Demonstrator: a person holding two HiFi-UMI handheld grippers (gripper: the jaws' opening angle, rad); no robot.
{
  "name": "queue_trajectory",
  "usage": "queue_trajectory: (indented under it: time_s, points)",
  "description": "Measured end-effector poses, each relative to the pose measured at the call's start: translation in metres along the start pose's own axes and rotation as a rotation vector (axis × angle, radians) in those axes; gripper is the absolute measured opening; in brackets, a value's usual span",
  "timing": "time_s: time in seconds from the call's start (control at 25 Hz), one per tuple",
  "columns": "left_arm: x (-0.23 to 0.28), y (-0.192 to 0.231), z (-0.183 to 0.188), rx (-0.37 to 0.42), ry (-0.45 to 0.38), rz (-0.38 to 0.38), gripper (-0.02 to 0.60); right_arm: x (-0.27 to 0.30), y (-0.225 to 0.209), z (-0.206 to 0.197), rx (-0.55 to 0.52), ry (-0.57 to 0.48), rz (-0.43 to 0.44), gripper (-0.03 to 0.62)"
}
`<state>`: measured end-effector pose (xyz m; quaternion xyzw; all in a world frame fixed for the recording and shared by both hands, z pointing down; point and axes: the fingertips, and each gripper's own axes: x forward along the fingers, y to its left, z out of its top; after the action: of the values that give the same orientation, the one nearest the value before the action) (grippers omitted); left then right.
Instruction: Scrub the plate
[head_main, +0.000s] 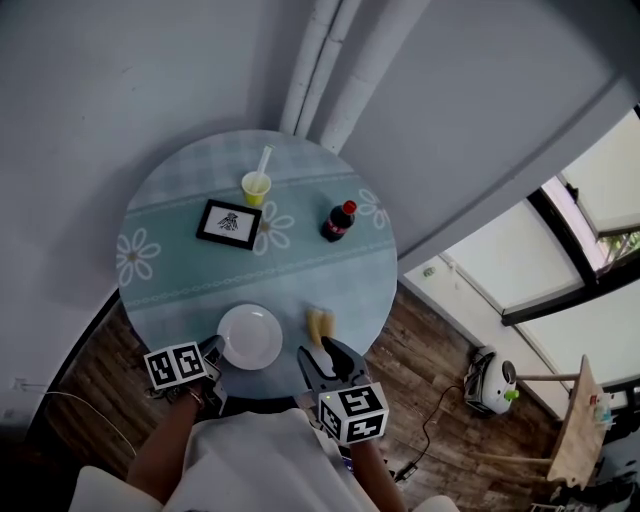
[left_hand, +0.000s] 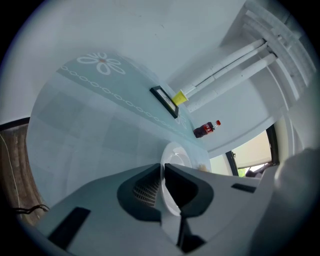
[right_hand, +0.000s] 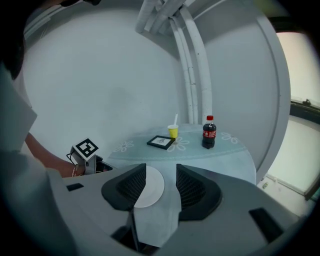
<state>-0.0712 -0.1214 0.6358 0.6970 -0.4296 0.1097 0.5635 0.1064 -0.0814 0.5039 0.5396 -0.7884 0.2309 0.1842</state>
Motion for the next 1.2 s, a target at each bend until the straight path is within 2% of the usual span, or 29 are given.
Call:
queue_trajectory:
  time_s: [0.48, 0.68, 0.92, 1.12, 1.2]
  points:
    - [0.007, 0.013, -0.011, 0.002, 0.018, 0.072, 0.026, 0.001, 0.007, -0.007, -0.016, 0.045, -0.002, 0.193]
    - [0.006, 0.014, -0.01, 0.044, 0.007, 0.098, 0.031, 0.001, 0.01, -0.01, -0.021, 0.055, 0.001, 0.193]
    - [0.004, 0.013, -0.01, 0.133, 0.005, 0.185, 0.038, 0.001, 0.011, -0.013, -0.031, 0.063, -0.015, 0.193]
    - [-0.001, 0.021, -0.009, 0.029, -0.013, 0.182, 0.078, 0.003, 0.016, -0.015, -0.033, 0.066, -0.007, 0.193]
    - [-0.004, 0.022, -0.006, 0.013, -0.026, 0.18, 0.101, 0.003, 0.016, -0.017, -0.031, 0.07, -0.006, 0.193]
